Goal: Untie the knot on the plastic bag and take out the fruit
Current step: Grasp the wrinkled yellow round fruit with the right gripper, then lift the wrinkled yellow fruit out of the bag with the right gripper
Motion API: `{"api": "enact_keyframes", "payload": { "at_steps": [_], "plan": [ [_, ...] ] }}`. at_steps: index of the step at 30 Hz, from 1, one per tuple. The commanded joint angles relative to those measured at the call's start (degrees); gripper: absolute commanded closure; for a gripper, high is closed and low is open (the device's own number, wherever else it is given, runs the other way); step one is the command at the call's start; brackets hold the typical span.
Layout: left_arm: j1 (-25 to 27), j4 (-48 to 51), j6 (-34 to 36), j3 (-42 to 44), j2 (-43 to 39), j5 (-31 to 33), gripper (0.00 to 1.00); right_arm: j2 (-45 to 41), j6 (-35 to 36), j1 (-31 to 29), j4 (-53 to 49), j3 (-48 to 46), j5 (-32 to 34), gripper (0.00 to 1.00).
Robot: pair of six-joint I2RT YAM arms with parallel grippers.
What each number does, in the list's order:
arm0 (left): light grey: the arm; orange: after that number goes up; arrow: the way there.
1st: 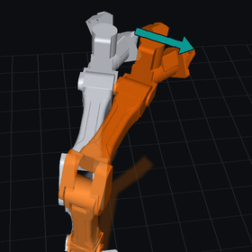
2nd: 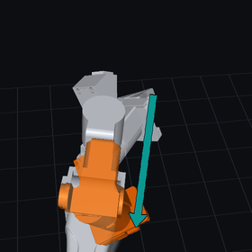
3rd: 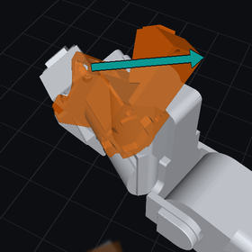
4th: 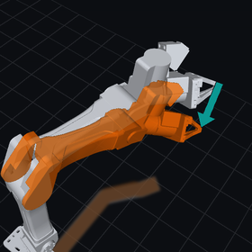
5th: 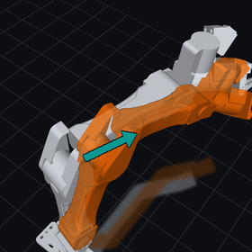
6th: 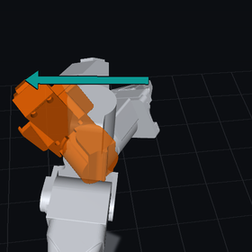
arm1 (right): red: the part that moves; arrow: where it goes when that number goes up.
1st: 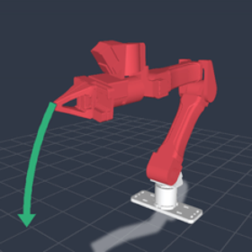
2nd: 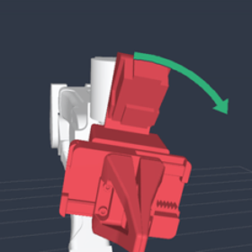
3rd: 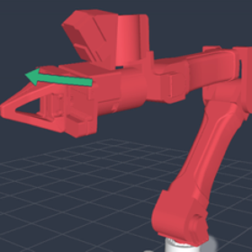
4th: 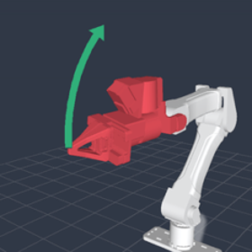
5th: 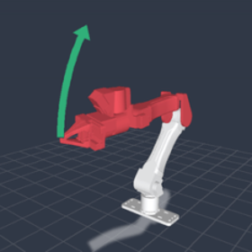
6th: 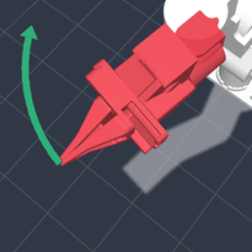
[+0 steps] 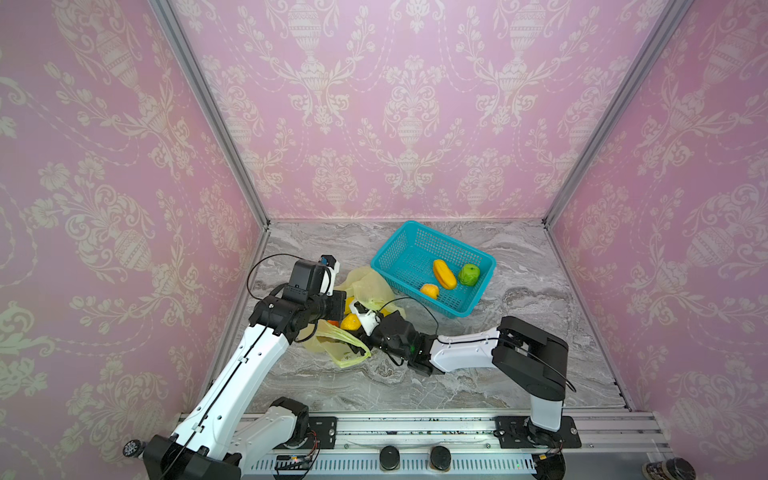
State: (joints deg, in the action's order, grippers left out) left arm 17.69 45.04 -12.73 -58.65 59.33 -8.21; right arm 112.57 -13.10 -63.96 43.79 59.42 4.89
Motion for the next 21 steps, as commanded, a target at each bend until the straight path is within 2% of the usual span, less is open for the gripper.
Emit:
{"api": "enact_keyframes", "payload": {
  "at_steps": [1,4,7,12,18,21],
  "plan": [
    [-0.5,0.9,1.0,0.3,-1.4,0.1,1.0,3.7,1.0,0.2,-3.6,4.4,2.2,0.56],
    [-0.5,1.0,1.0,0.2,-1.4,1.0,1.0,3.3,2.0,-0.1,-3.1,4.0,0.7,0.57],
    [-0.6,1.3,1.0,0.1,-1.2,1.5,1.0,0.5,6.0,-1.4,1.0,0.1,-0.8,0.57],
    [-0.5,1.4,1.0,0.3,-1.0,2.1,1.0,-8.7,13.1,-4.6,7.6,-9.1,-0.9,0.58],
    [-0.6,1.5,1.0,0.3,-0.4,2.1,1.0,-19.8,13.9,-5.1,7.4,-15.0,0.5,0.6],
    [-0.7,1.4,1.0,0.2,-0.5,2.2,1.0,-25.2,13.7,-5.2,5.3,-16.5,-2.7,0.61]
  ]
}}
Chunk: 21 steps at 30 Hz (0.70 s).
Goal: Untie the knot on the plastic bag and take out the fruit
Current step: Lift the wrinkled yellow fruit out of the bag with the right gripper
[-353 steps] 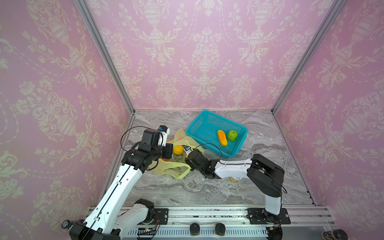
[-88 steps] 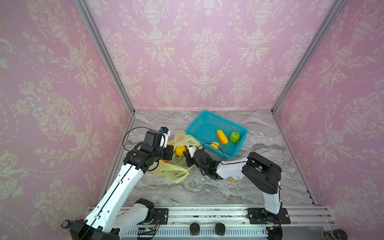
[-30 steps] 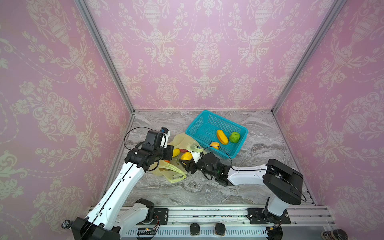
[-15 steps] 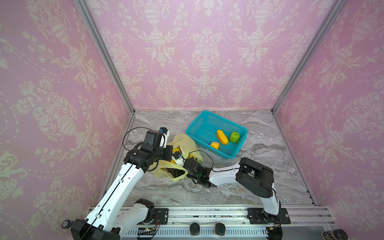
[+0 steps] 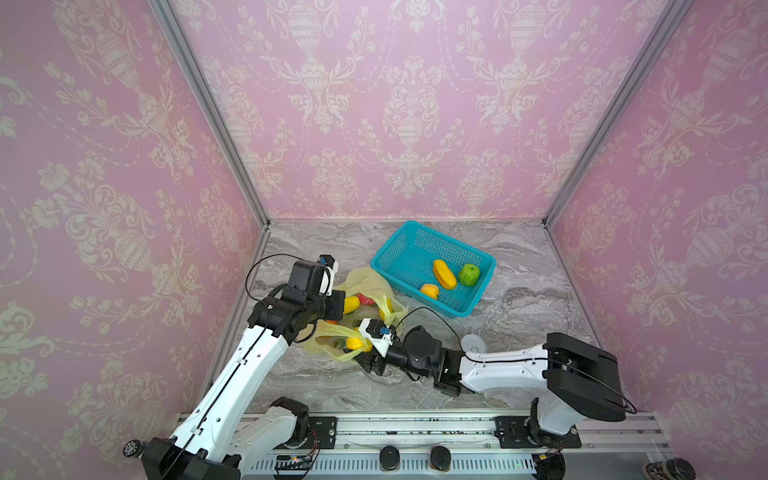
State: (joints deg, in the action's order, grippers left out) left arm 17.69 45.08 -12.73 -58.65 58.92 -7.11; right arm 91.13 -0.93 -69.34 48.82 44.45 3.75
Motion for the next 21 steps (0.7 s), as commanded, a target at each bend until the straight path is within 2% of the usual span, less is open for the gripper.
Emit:
{"api": "enact_keyframes", "payload": {
  "at_steps": [1,4,10,12,16,18,21],
  "plan": [
    [-0.7,1.4,1.0,0.2,0.0,1.1,1.0,-5.8,1.3,0.2,-0.6,-2.1,-2.9,0.62],
    [-0.7,1.4,0.9,0.2,0.0,1.1,1.0,-12.6,1.2,0.3,-2.1,-4.7,-2.9,0.63],
    [-0.7,1.4,0.9,0.2,-0.1,0.7,1.0,-29.3,3.2,2.8,-5.9,-12.5,9.2,0.68],
    [-0.7,1.4,0.9,0.3,0.0,0.6,1.0,-33.8,1.7,6.4,-6.0,-15.3,11.6,0.69],
    [-0.7,1.3,0.9,0.2,0.0,0.6,1.0,-37.5,-5.5,17.9,-8.6,-18.8,11.5,0.72],
    [-0.7,1.4,0.9,0.3,0.1,0.6,1.0,-36.5,-9.0,23.2,-10.9,-18.6,10.3,0.72],
    [-0.7,1.3,0.9,0.3,0.0,0.6,1.0,-30.6,-12.7,29.8,-16.0,-14.6,6.4,0.72]
  ]
}}
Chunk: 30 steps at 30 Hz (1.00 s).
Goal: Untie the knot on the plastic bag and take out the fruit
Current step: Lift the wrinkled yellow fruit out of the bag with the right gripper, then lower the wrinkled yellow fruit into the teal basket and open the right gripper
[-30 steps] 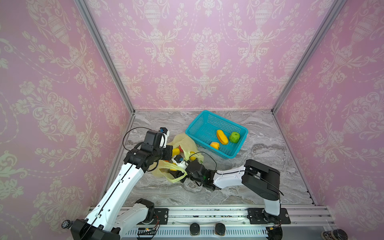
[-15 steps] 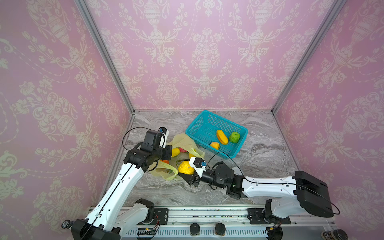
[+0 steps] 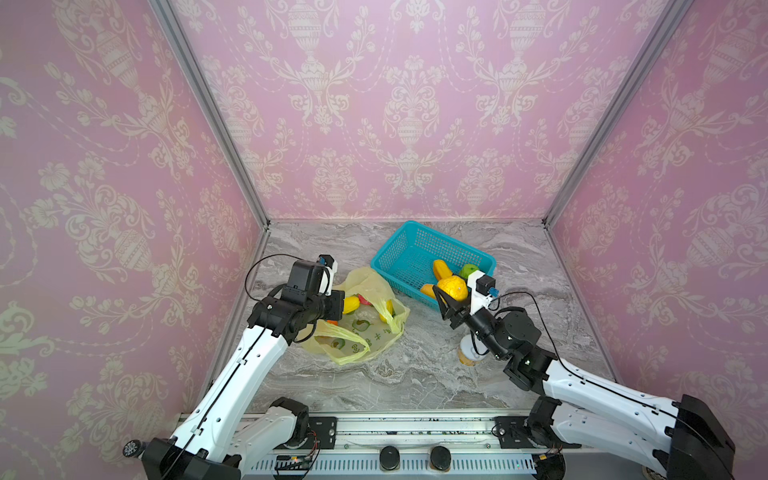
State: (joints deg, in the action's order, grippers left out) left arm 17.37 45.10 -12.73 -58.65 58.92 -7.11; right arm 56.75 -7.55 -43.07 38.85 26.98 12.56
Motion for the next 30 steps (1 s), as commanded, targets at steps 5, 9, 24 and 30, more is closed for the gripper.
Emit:
{"api": "enact_keyframes", "payload": {
  "at_steps": [5,9,24,30],
  "plan": [
    [-0.4,1.3,0.9,0.4,0.0,0.7,1.0,19.9,-6.1,7.4,-16.8,15.4,-4.3,0.73],
    [-0.5,1.2,0.9,0.4,0.0,0.9,1.0,32.3,-4.0,7.5,-25.3,26.0,-3.4,0.73],
    [-0.5,1.2,0.9,0.5,0.2,0.9,1.0,57.2,-3.4,8.0,-39.2,48.7,-4.0,0.69],
    [-0.5,1.1,0.9,0.5,0.2,0.8,1.0,58.5,-4.1,8.3,-39.9,49.9,-3.7,0.7]
  ]
}}
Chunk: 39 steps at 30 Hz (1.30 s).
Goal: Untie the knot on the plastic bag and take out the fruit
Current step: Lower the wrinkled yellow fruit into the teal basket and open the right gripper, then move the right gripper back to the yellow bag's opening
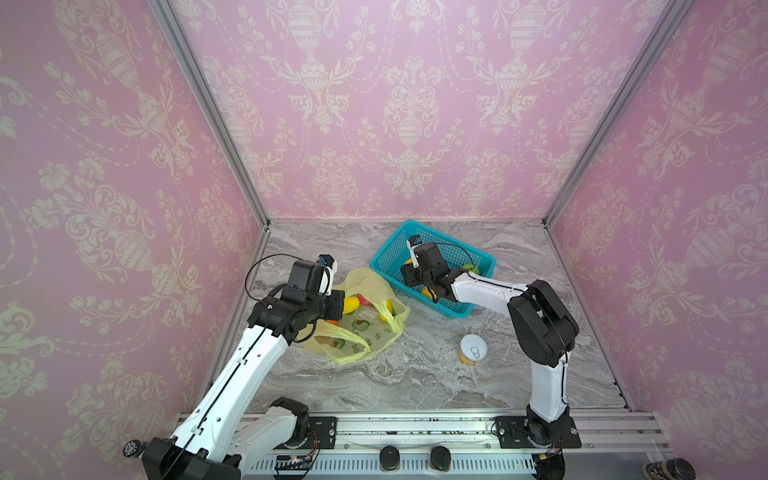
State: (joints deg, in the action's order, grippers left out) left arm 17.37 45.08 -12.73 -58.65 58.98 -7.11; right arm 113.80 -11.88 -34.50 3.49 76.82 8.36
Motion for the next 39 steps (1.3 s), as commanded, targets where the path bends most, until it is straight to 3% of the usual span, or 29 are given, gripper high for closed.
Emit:
{"api": "enact_keyframes", "payload": {
  "at_steps": [1,7,13,17,21,25,31,36,39],
  "plan": [
    [-0.4,1.2,0.9,0.5,0.2,0.8,1.0,1.1,0.2,-0.3,-4.1,-0.3,0.7,0.69],
    [-0.5,1.2,0.9,0.5,0.3,0.9,1.0,-0.6,-0.8,0.6,-1.9,-2.8,3.4,0.67],
    [-0.5,1.2,0.9,0.5,0.2,0.9,1.0,-2.1,-3.5,3.6,-0.2,-5.4,0.5,0.63],
    [-0.5,1.2,0.9,0.6,0.3,0.9,1.0,-1.3,-3.9,4.1,-0.2,-5.1,-0.4,0.54],
    [-0.6,1.3,0.9,0.6,0.3,0.9,1.0,-2.0,-3.9,4.1,0.7,-6.0,-0.9,0.35],
    [-0.6,1.2,0.9,0.5,0.3,0.9,1.0,-6.1,-3.8,4.1,4.4,-11.5,-0.6,0.23],
    [-0.5,1.2,0.9,0.6,0.3,0.9,1.0,-13.6,-3.5,4.1,7.6,-18.1,0.7,0.14],
    [-0.5,1.2,0.9,0.6,0.3,0.9,1.0,-22.5,-3.2,4.1,11.0,-25.2,0.0,0.12],
    [-0.6,1.2,0.9,0.6,0.3,0.9,1.0,-30.2,-3.2,4.1,15.0,-31.0,-2.7,0.18]
  ]
}}
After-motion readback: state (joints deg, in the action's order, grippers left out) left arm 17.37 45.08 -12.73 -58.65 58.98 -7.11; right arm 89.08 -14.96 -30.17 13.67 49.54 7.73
